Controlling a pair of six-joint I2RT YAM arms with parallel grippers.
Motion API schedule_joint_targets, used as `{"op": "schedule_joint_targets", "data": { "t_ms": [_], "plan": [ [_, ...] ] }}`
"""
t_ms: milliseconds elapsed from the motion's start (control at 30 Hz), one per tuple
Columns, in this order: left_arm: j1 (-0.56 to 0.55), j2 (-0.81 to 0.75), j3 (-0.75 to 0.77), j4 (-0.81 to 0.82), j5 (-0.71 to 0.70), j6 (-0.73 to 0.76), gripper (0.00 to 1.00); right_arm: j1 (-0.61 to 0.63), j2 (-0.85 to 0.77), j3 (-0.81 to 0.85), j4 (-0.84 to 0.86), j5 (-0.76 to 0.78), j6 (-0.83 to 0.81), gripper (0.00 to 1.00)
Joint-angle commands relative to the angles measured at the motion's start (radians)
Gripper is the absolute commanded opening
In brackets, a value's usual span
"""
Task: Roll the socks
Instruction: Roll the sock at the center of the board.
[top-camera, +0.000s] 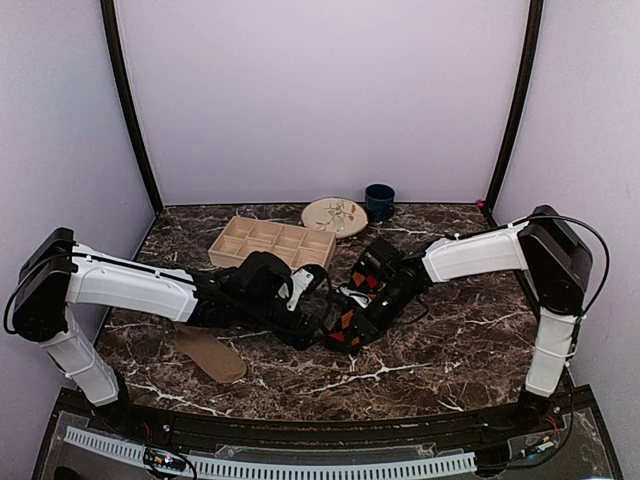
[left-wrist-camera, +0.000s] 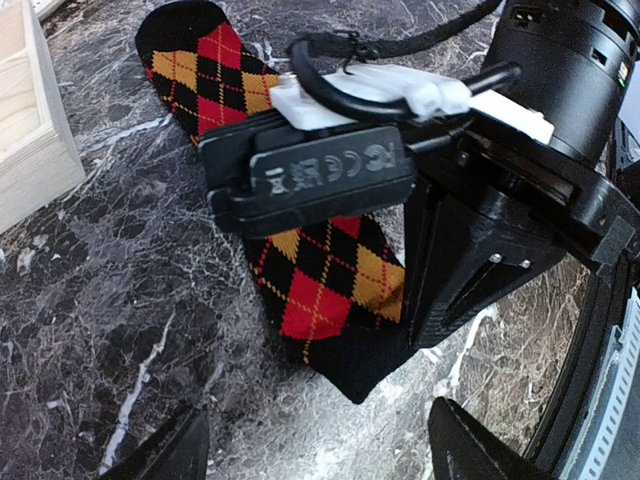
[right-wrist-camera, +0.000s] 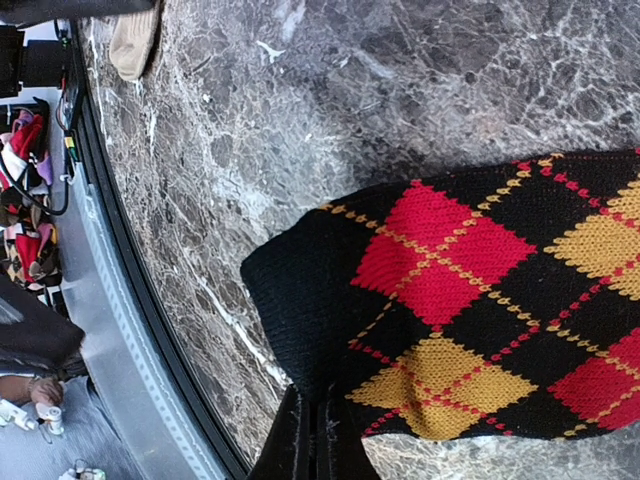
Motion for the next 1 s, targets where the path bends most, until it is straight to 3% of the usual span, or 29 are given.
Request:
{"op": "schedule_joint_targets", "data": {
  "t_ms": [0,967],
  "plan": [
    [-0.017,0.010,0.029,-0.020,0.013,0.038,0.78,-0.024,0.037,0.031,-0.019,-0.070,-0.003,0.00],
    [-0.042,0.153,0.117,-0.105,-0.056,0.110,0.78,-0.103,0.140,0.094,-0.035,-0.213,0.009,0.00]
  ]
}}
